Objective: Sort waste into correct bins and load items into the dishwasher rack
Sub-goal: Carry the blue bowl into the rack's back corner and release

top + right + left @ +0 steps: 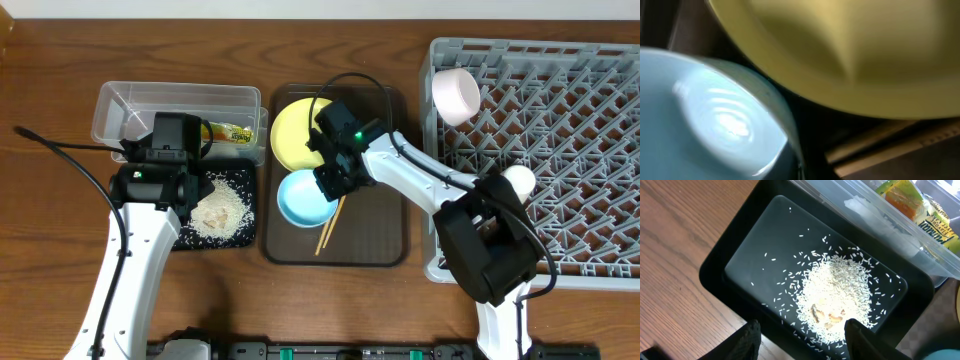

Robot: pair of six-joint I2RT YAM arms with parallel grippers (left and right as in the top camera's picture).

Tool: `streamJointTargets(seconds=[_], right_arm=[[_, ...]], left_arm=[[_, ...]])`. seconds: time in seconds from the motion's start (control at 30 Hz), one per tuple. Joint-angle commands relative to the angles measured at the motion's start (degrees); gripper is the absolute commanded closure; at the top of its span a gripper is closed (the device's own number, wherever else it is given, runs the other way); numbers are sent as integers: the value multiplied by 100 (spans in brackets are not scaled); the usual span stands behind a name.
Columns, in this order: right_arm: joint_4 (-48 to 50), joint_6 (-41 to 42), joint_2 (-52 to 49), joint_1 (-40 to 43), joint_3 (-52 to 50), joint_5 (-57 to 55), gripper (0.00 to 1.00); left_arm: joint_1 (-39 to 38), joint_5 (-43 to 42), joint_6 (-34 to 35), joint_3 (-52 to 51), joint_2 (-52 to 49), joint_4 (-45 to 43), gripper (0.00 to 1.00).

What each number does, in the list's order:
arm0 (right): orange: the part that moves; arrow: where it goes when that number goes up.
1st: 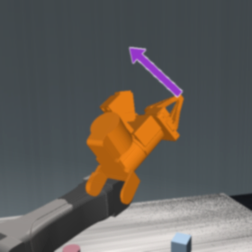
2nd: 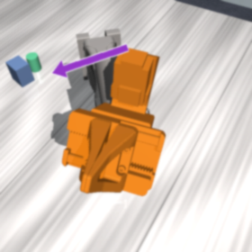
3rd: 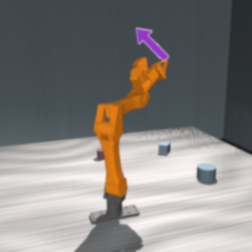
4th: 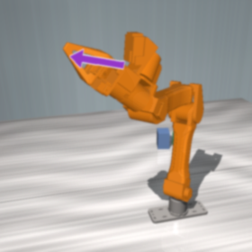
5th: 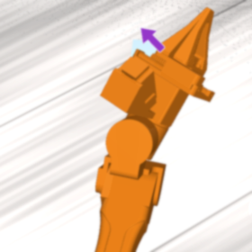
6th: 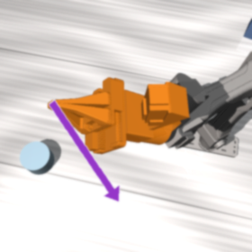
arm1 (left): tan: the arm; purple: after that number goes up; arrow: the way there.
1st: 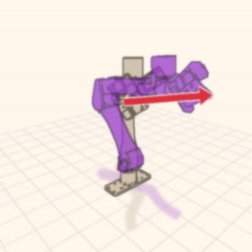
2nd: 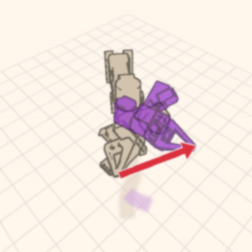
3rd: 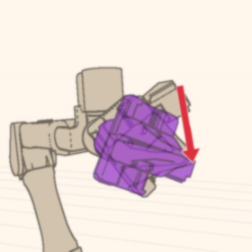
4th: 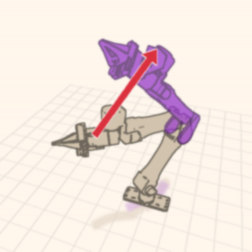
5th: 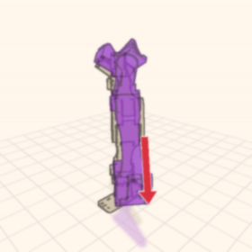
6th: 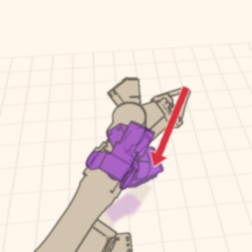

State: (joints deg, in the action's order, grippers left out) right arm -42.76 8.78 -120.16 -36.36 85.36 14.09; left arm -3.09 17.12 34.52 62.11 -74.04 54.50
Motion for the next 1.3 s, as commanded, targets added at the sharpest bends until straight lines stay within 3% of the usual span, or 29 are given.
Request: streamJointTargets(seconds=[0.0,0.3,0.67,0.97,1.27], right_arm=[[-20,105,59,-39,2,-160,99],[-28,79,1307,470,13,-1517,99],[544,-291,2428,1808,13,-3641,99],[2260,-1762,2291,2894,13,-5504,99],[3436,-3346,1851,3641,13,-5761,99]], left_arm=[[31,140,31,0,31,31,43],[31,140,31,0,31,31,43],[31,140,31,0,31,28,43],[28,138,33,0,31,26,43],[28,138,33,0,31,26,43]])
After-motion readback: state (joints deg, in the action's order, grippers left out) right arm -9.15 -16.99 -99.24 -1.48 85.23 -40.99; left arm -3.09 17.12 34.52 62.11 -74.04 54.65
